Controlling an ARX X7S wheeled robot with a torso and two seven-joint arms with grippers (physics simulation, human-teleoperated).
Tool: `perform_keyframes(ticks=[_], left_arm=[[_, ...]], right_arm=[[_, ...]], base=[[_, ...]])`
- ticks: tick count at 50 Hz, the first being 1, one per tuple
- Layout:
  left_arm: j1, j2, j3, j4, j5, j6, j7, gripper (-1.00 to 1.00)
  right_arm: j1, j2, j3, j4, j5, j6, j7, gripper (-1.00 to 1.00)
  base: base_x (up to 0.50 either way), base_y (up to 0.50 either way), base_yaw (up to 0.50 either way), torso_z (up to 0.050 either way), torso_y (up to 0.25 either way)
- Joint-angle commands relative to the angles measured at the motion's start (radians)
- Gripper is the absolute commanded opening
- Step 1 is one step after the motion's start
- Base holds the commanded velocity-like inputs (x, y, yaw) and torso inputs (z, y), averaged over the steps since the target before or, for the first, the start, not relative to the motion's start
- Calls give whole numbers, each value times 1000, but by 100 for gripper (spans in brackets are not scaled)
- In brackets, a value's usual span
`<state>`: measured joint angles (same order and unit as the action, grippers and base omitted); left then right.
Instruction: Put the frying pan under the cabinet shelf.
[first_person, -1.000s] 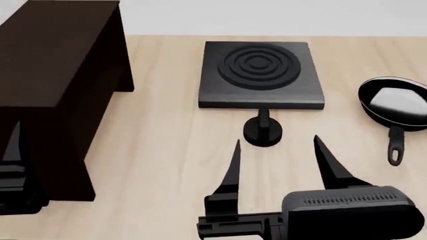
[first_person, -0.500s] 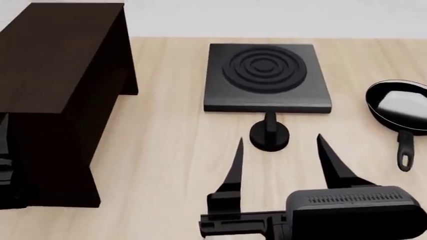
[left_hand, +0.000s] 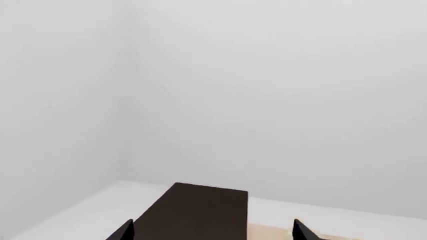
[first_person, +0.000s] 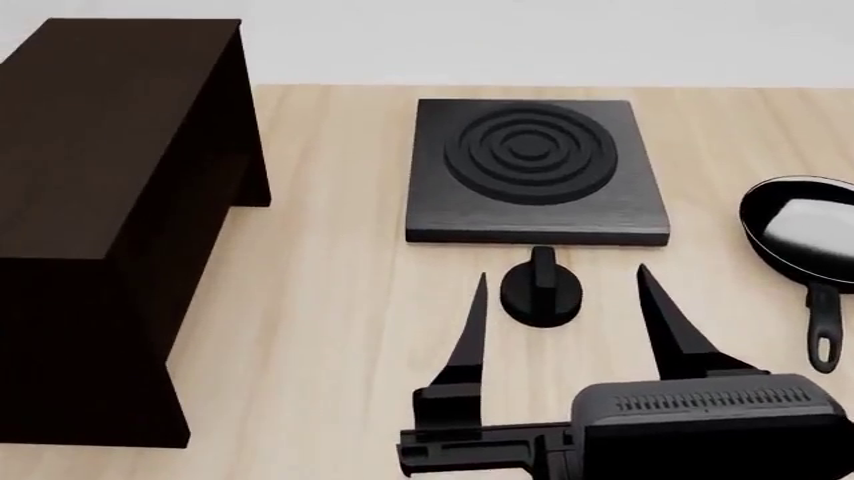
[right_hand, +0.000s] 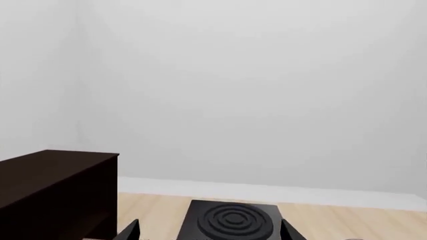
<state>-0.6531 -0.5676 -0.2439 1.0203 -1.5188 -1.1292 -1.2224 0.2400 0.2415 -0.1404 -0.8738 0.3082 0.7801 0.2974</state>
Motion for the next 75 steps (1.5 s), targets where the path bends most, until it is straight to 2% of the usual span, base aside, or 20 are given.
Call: perform_keyframes(ticks=[1,14,18,27,41,51,75], left_arm=[[-58,-86,-66,-23,-133,46,-118,100],[-34,-173,-177,-63,-137,68,-134,100],[17,-147,-232,-89,-146,96,-93,100],[71,-206,-319,-85,-75,67,-87,100],[209,-203,-502,-101,25,60,-6,100],[261,-215,-605,-115,16,66,3,100],[295,-209,-651,-126,26,75,17,100]], right_arm=[[-5,6,-8,3,1,-6,7,100],[-18,11,-6,15,5,-27,12,100],[-19,11,-6,20,7,-31,13,100],[-19,14,-3,20,14,-30,18,100],[-22,26,1,24,14,-45,22,100],[-11,34,2,3,13,-27,39,100],[-5,51,-7,-3,11,-31,54,100]], base=[[0,0,0,0,0],[0,0,0,0,0],[0,0,0,0,0],[0,0,0,0,0],[0,0,0,0,0],[0,0,0,0,0],[193,0,0,0,0]])
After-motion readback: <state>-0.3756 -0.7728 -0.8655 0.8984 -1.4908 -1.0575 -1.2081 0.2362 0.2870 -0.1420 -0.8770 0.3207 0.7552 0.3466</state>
